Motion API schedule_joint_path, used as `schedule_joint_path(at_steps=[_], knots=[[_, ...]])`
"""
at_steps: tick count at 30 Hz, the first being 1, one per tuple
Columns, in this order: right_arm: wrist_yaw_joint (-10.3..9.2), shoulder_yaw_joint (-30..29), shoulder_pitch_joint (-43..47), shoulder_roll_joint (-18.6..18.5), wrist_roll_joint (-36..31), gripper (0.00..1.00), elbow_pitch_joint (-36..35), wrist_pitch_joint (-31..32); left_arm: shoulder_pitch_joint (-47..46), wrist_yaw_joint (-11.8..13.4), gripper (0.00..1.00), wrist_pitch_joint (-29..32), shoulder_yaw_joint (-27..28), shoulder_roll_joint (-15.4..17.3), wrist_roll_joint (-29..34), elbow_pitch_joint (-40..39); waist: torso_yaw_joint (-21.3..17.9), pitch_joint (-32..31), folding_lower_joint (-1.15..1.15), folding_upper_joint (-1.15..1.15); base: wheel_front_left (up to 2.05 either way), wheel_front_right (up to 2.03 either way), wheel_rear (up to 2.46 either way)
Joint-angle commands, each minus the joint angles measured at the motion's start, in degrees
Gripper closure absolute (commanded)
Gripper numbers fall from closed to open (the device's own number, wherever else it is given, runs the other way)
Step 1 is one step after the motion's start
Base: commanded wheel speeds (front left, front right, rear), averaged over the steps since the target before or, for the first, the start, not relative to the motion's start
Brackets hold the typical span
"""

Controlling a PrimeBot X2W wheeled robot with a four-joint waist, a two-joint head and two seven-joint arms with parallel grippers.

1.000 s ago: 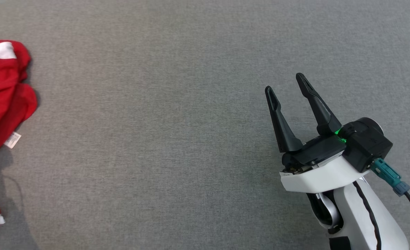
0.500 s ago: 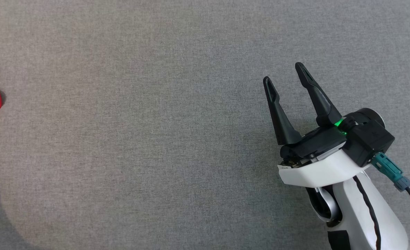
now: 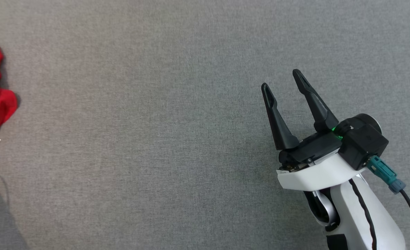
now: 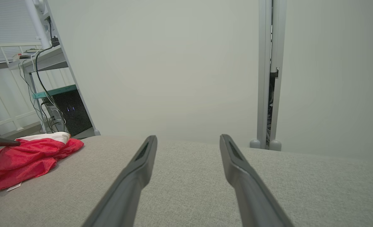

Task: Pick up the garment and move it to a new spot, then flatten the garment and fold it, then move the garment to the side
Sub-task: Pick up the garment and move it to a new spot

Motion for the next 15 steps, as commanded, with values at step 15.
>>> schedule_joint_path(at_steps=[15], knots=[[0.11, -0.3, 7.1, 0.1, 3.8, 0.00, 2.2, -0.3, -1.4, -0.1, 1.00, -2.5, -14.7, 1.2, 0.1, -12.3, -1.8, -16.5, 0.00, 0.00, 0.00, 0.00, 0.00]])
